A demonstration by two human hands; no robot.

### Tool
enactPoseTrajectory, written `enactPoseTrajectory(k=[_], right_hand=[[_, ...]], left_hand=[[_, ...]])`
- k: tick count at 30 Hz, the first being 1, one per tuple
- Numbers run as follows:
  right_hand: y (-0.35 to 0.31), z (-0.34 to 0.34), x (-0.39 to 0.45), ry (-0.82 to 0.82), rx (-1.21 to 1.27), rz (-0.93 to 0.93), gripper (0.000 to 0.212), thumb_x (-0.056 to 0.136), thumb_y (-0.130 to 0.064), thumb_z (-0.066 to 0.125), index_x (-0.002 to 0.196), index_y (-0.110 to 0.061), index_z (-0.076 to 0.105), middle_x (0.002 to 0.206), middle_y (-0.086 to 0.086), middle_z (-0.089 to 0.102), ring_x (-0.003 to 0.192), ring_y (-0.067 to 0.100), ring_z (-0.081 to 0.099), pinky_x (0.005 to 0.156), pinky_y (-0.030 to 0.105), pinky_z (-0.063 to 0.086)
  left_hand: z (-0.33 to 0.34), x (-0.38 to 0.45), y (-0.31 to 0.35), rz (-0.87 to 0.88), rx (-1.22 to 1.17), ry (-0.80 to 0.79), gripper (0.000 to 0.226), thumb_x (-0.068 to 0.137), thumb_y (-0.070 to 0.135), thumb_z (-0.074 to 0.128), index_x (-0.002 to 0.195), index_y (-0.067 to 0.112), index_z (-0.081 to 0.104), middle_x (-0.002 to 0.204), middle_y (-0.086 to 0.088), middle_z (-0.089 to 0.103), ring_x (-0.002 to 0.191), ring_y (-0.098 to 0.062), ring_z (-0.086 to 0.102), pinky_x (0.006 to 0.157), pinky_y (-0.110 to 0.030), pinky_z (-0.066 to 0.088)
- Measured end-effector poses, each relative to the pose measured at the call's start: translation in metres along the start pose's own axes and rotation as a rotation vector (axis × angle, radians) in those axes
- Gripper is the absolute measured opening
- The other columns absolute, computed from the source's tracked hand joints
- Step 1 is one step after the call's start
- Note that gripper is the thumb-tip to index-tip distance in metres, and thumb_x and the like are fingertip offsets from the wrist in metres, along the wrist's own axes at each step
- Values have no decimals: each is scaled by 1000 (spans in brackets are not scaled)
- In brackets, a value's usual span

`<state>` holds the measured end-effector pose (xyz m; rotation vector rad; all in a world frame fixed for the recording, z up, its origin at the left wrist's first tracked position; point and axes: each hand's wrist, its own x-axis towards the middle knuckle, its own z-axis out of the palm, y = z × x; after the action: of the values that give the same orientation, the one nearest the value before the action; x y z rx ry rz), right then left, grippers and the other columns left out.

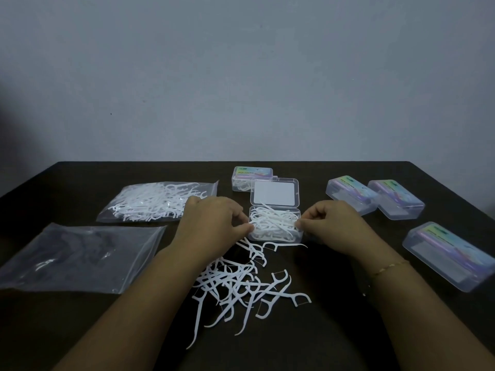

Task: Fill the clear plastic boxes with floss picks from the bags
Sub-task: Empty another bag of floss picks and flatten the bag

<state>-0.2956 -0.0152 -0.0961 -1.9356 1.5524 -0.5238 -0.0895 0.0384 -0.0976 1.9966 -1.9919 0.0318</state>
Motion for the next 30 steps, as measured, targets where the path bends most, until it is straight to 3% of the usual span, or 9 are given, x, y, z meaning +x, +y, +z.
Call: enactPoseTrajectory(k=[4,8,12,17,21,25,30], right_hand=[[-2,2,0,30,-20,-36,16,90,-22,61,75,-25,60,80,-6,62,73,9,57,63,16,45],[-5,7,-3,21,-54,-114,7,91,-24,60,89,-23,66,90,-6,64,76,5,55,64,10,41],[-8,10,-4,23,-152,-143,26,94,-30,54,112,-18,69,109,-3,65,74,3,50,65,9,38],[-7,6,-7,51,-22,-176,20,85,-41,65,101,-30,60,79,-10,55,69,6,51,59,14,38],[-8,5,-7,1,-126,-196,15,83,-36,68,95,-30,60,83,-7,52,71,9,49,60,15,39],[-7,5,-6,-1,-177,-210,18,89,-31,62,102,-23,70,83,-17,49,75,6,49,65,11,40],[-4,5,-3,26,-182,-196,22,92,-24,57,111,-20,68,97,-10,55,74,2,48,66,7,36]], left_hand=[[1,0,2,6,-36,-5,20,90,48,55,98,38,71,121,18,61,113,-3,50,106,-37,22],[5,-2,4,38,-77,41,20,91,44,55,97,34,71,113,18,63,105,-3,53,102,-33,25],[11,-1,5,68,-68,28,26,95,45,48,104,32,68,119,17,60,107,-3,51,102,-33,25],[13,0,4,78,-120,93,26,98,38,42,109,29,64,117,16,58,105,-3,50,93,-27,25],[19,-1,6,138,-192,178,30,98,33,42,122,29,60,125,13,56,115,-8,48,100,-33,32],[22,-5,11,244,-104,41,53,92,46,23,143,37,36,151,20,30,135,-4,22,103,-30,14],[25,-3,10,271,28,-120,48,100,46,27,148,39,23,155,22,18,140,-4,9,106,-35,12]])
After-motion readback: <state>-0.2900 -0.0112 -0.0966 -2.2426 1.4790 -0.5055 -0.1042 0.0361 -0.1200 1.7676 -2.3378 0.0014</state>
